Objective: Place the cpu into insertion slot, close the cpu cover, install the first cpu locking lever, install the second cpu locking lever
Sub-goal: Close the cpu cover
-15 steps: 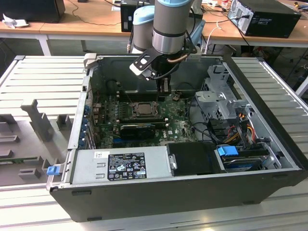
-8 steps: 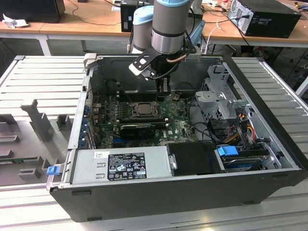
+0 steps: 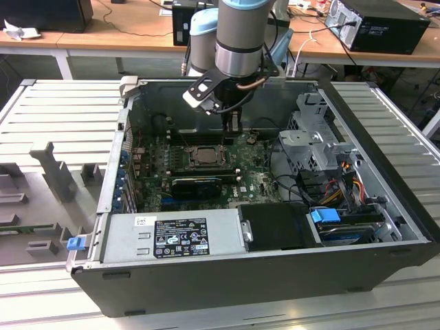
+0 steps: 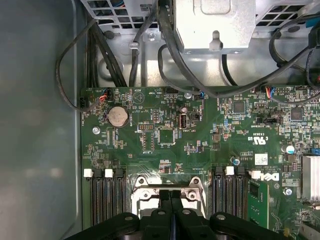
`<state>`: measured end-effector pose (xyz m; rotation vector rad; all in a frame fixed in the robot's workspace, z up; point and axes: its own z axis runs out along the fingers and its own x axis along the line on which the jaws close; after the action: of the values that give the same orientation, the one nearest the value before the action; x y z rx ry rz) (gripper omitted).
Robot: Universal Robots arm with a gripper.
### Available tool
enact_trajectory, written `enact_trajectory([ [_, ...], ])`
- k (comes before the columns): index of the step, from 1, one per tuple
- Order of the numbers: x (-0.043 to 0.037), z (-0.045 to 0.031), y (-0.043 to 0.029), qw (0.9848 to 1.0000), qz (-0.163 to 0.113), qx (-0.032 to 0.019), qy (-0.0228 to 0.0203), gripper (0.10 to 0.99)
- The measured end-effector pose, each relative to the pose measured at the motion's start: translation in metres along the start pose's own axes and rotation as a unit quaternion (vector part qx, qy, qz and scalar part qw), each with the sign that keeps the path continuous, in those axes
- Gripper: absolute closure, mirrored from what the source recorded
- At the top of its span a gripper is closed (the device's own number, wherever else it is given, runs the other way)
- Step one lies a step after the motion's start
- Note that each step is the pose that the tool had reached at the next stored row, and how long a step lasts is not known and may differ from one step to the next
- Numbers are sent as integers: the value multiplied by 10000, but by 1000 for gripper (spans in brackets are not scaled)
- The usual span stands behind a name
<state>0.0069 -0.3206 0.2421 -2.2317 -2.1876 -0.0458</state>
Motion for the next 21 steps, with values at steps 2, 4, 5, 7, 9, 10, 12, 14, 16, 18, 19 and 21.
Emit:
enact_trajectory([
  [2,0,0,-10,10000,0,0,0,980],
  [4,-1,-1,-64,10000,0,0,0,980],
  [5,-2,-1,-85,10000,0,0,-1,980],
  [7,-2,3,-99,10000,0,0,0,980],
  [9,-3,8,-119,10000,0,0,0,980],
  [10,-2,11,-123,10000,0,-1,1,980],
  [12,-4,29,-137,10000,0,0,0,980],
  [14,-6,47,-183,10000,-1,0,0,980],
  [16,-6,53,-217,10000,0,0,-1,980],
  [18,-7,57,-247,10000,0,0,0,980],
  [19,-7,58,-274,10000,0,0,0,980],
  [21,-8,61,-309,10000,-1,0,0,980],
])
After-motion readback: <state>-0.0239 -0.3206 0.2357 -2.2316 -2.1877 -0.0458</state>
